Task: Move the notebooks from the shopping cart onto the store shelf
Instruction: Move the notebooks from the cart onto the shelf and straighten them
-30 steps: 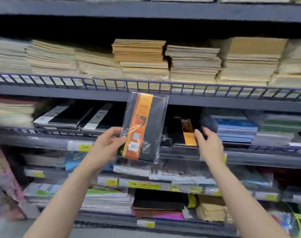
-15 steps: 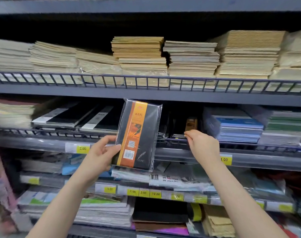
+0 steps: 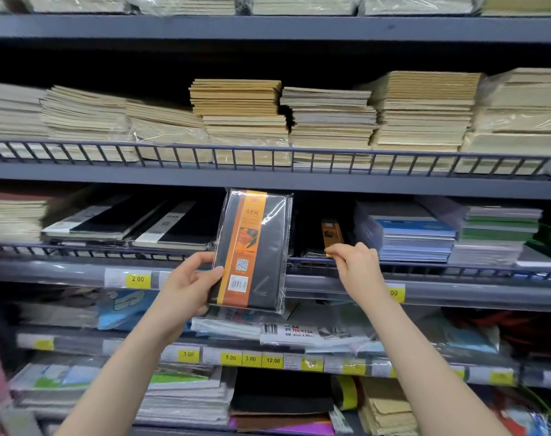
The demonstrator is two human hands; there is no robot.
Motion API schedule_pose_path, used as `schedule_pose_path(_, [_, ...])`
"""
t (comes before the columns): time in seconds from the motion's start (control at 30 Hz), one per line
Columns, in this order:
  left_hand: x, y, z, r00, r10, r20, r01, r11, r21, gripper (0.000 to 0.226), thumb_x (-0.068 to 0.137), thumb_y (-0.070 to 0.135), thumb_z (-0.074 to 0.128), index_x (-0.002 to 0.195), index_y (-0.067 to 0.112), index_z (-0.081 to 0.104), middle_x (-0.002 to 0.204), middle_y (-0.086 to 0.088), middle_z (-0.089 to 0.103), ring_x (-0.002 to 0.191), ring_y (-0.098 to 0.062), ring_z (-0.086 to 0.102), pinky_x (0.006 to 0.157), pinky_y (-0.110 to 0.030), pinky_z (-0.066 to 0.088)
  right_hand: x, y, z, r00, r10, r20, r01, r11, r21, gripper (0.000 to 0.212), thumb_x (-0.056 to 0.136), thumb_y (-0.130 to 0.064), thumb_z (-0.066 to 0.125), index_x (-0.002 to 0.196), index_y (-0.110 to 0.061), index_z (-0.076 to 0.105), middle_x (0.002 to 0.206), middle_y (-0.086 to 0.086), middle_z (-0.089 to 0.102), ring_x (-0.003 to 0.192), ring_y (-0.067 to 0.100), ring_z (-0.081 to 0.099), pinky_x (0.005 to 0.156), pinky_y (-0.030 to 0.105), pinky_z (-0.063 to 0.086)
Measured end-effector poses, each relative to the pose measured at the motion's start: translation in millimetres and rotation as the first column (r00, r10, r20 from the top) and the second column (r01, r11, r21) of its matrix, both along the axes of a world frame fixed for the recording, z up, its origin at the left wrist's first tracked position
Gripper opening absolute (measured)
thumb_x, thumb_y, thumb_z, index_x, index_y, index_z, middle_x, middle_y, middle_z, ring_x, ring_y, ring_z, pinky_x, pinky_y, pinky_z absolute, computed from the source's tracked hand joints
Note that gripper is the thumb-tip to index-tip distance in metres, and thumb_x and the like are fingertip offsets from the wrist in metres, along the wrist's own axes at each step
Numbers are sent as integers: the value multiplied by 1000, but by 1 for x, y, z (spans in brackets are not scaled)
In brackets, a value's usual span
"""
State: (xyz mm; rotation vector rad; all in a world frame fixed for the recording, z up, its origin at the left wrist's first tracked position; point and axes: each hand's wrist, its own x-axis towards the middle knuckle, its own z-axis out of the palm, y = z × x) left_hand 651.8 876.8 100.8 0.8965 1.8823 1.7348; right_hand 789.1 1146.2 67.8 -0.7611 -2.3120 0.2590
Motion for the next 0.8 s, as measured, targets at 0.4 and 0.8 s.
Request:
schedule_pose_path(0.4, [78, 73, 2, 963, -237, 129, 236, 971, 18, 16, 95, 23, 48, 109, 20, 54, 80, -2, 70, 65, -21, 43, 39, -16, 25, 104, -101, 4, 822, 131, -555, -509, 605, -612, 34, 94, -26, 43, 126, -38, 41, 63, -9, 56, 53, 10, 48, 50, 15, 40])
schedule_pose_path(0.8, [46, 52, -23, 981, -143, -135, 121, 980, -156, 22, 95, 26, 47, 114, 24, 56, 89, 7, 74, 40, -5, 38, 44, -15, 36, 69, -52, 14, 856, -98, -508, -384, 538, -750, 42, 96, -18, 42, 137, -19, 35, 60, -1, 53, 56, 12, 47, 64, 32, 43])
